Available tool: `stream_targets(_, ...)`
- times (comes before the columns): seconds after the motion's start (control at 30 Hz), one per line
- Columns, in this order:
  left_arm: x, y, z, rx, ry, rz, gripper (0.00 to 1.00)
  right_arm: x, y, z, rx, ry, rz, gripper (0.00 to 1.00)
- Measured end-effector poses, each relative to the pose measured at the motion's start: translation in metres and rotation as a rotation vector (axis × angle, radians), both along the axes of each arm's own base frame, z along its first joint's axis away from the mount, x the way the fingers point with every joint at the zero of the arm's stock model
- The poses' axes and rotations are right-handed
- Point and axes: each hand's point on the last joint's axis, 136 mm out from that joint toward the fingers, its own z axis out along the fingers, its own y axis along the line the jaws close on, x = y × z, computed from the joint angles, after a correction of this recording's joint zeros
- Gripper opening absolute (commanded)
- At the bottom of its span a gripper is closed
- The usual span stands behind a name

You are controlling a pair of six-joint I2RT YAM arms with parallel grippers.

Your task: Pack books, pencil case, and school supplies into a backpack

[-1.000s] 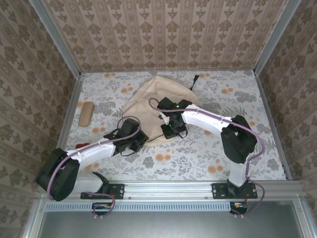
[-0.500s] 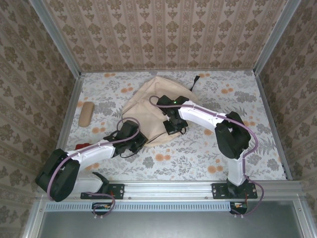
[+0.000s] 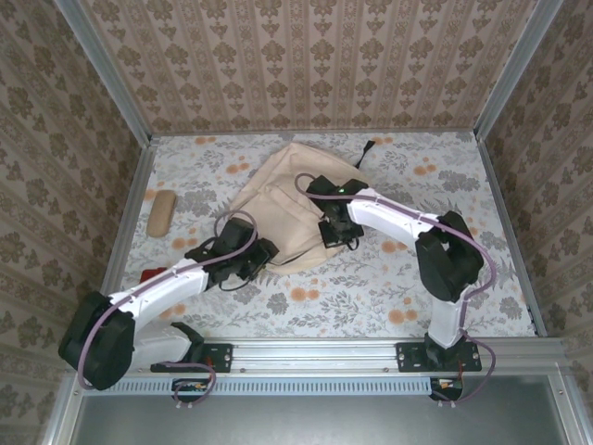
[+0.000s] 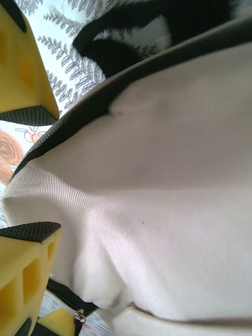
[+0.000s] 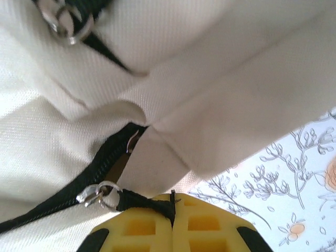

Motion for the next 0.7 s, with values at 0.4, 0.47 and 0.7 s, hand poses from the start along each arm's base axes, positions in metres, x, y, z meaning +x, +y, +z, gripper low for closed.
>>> stream_targets(0.4,0.029,0.016,0.065,0.105,-0.129,-0.105,0.76,-0.038,-0.067,0.011,0.034,-0.012,-0.122,0.00)
stream_targets(0.47,0.033,0.015,0.074,0.121,-0.160,-0.126,0.78,-0.039,-0.084,0.012,0.037,-0.024,-0.177,0.00)
stream_targets(0.7,0.047,0.015,0.082,0.193,-0.202,-0.190,0.89,-0.034,-0.113,0.031,0.074,-0.119,-0.314,0.64)
